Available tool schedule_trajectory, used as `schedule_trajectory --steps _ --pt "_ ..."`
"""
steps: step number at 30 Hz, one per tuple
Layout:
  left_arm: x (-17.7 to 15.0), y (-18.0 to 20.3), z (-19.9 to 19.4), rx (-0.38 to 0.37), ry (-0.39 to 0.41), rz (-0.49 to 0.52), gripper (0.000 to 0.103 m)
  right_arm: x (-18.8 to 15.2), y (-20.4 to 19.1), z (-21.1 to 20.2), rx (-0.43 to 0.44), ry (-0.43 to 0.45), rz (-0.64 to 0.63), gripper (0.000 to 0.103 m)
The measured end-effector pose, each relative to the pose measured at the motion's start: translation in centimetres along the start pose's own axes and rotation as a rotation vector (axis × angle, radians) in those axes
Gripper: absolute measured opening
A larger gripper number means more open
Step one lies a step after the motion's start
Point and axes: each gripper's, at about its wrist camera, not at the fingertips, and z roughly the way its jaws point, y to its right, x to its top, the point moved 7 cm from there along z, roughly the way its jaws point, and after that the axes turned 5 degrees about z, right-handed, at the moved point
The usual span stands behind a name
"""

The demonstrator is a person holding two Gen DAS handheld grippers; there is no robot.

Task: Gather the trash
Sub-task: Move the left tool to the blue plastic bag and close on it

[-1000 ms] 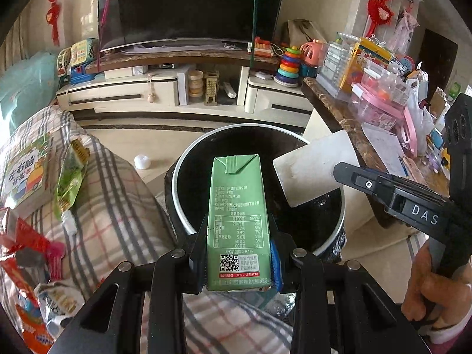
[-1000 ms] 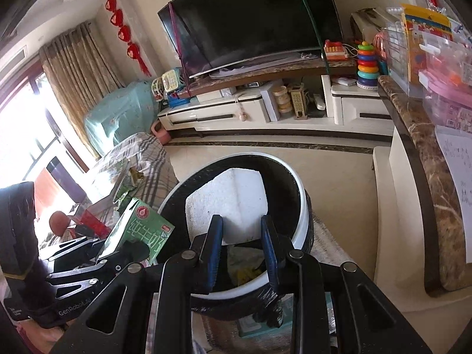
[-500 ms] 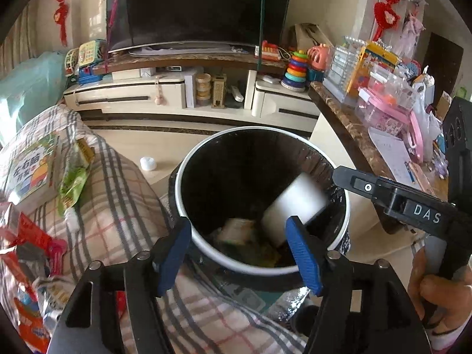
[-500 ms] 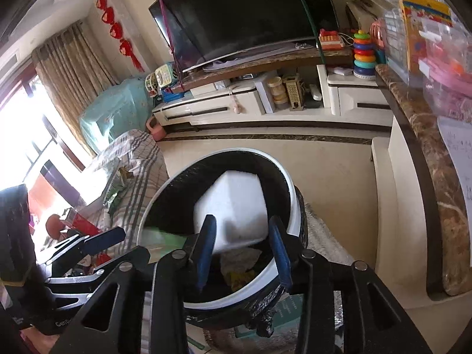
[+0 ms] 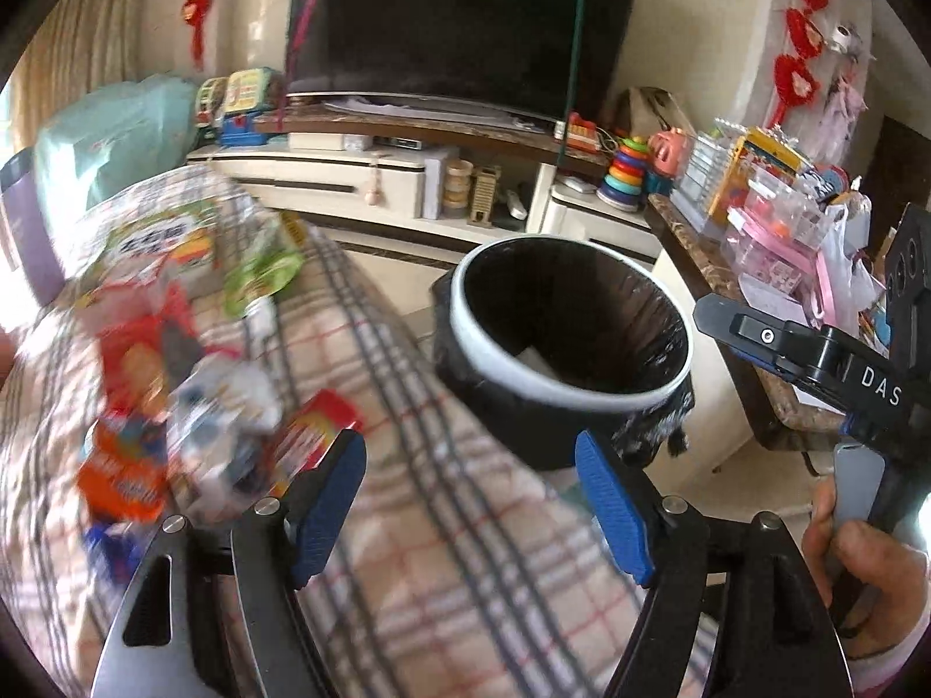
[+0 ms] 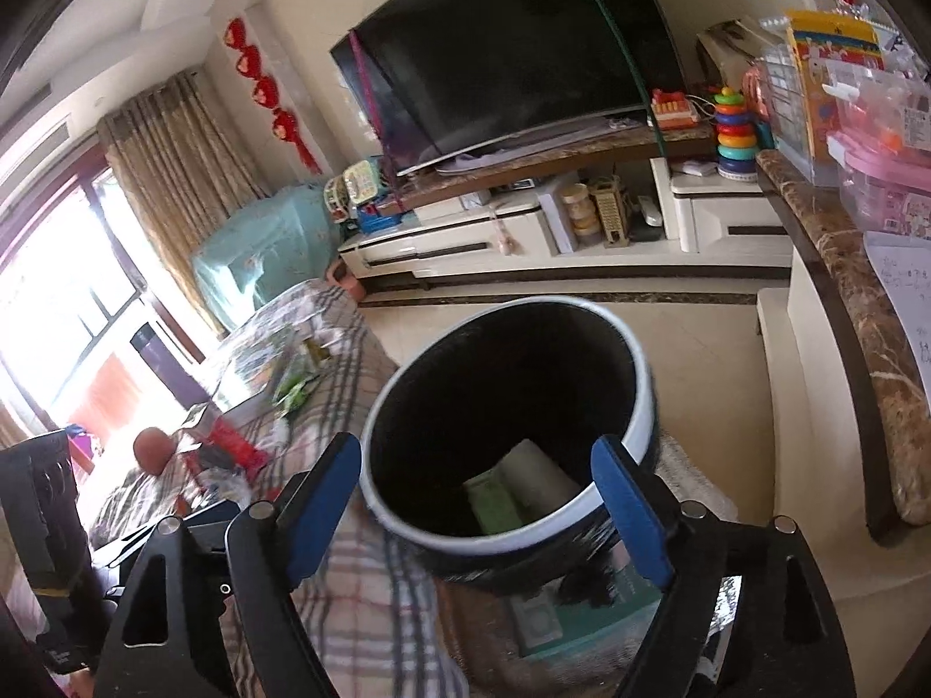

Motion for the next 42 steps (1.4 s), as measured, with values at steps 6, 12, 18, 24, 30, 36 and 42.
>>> schedule_trajectory --steps 6,12,18,24,30,36,42 --pt "-2.6 -1.4 -3.6 0.03 0.014 -0.022 0.074 -2.6 -2.3 -0.5 0.032 -0.02 -0.014 0.086" --pt "-4.7 -3.1 -7.1 0.071 0.036 -0.046 0.074 -5.1 -4.4 -0.5 0.051 -0.056 -0.022 0.088" --pt "-6.9 -4.5 -10.4 0.123 0.07 -0.078 0.074 -7.5 -6.1 -0.4 0.069 -0.084 -0.03 0.091" --pt "-8.6 -6.0 -12.1 0.164 0.07 -0.119 0.075 -9.2 -7.9 -0.2 0.084 -0.105 -0.056 0.091" --pt "-9.4 -7.6 -11.9 0.197 0.023 -0.151 0.079 -10.6 -9.9 0.2 0.09 -0.111 -0.107 0.091" --pt "-9.6 -8.8 -10.1 0.19 -0.033 -0.183 0.079 -12.0 -11.6 1.2 0.099 -0.127 -0.17 0.091" --pt "-9.6 -10.0 -8.9 0.198 -0.03 -0.204 0.077 -12.3 -12.8 2.2 0.118 -0.143 -0.195 0.091"
